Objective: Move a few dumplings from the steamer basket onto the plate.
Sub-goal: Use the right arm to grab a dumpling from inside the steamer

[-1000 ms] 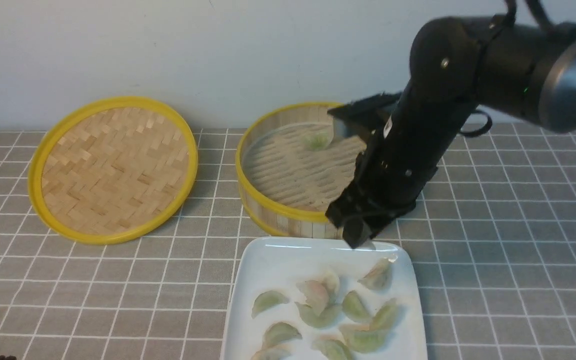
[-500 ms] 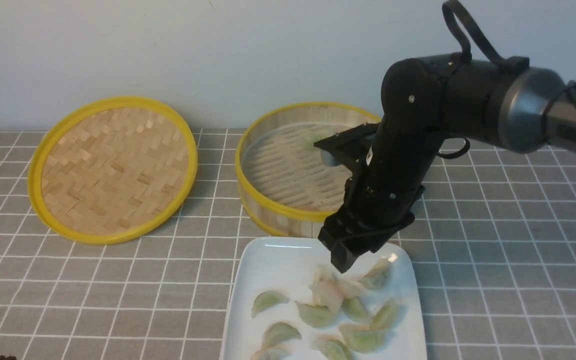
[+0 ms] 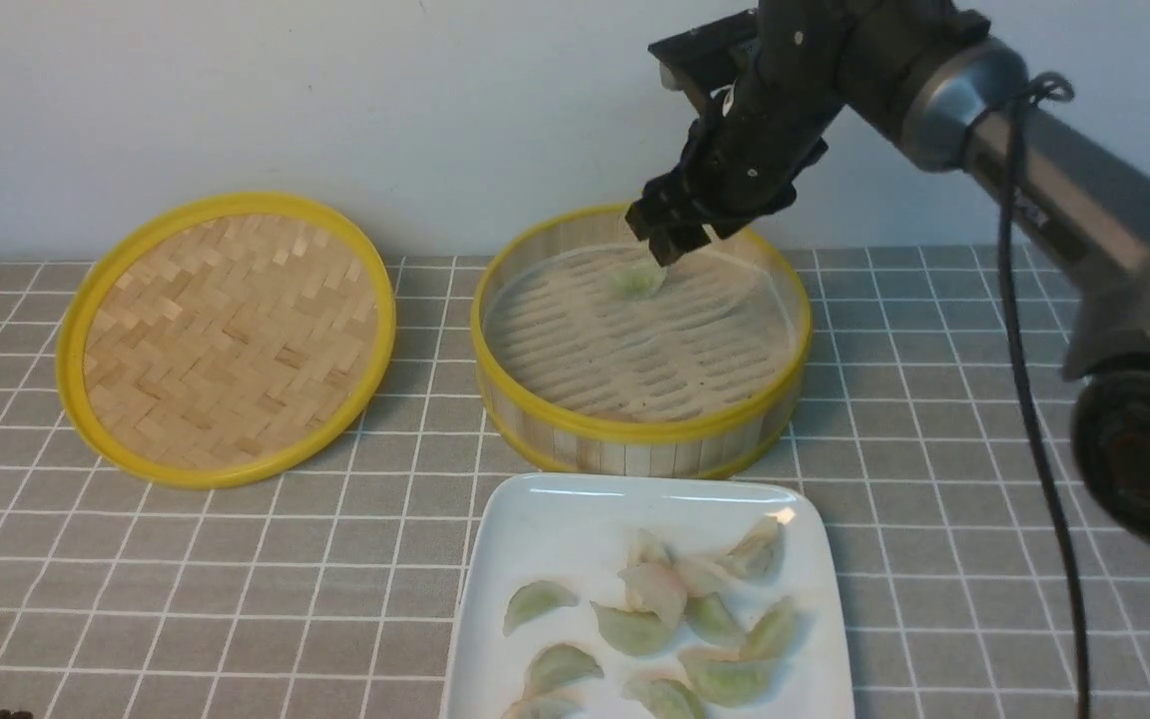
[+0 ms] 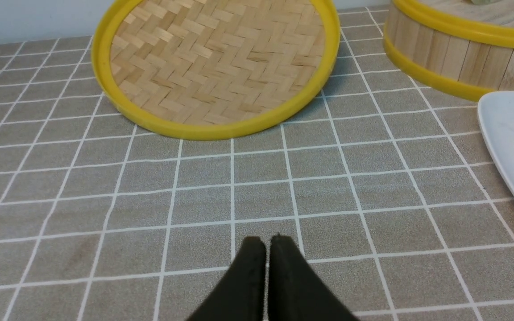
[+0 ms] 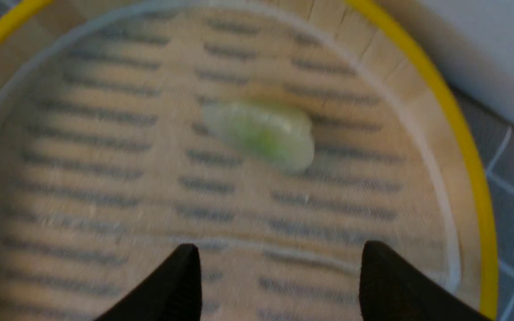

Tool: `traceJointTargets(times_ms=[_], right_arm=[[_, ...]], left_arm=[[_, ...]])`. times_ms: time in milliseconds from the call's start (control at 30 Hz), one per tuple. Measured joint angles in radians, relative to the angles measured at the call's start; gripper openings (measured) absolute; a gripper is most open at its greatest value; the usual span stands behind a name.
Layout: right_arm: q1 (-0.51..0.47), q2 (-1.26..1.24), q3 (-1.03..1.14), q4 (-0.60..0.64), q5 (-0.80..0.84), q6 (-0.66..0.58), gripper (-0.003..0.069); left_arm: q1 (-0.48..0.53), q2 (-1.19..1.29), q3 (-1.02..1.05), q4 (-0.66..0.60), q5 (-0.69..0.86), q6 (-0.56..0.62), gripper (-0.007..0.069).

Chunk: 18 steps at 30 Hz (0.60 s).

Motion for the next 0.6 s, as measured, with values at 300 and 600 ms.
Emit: traceJointTargets(times_ms=[300,600], right_arm=[[-0.025,0.212,-0.264,0.059,0.014,-0.071,0.0432],[-0.025,0.275,-0.269,0.088,-0.063,-0.122,0.0432]], left_arm=[[0.0,0.0,0.0,0.0,0.0,0.0,-0.0005],[0.0,0.0,0.0,0.0,0.0,0.0,-0.0005]])
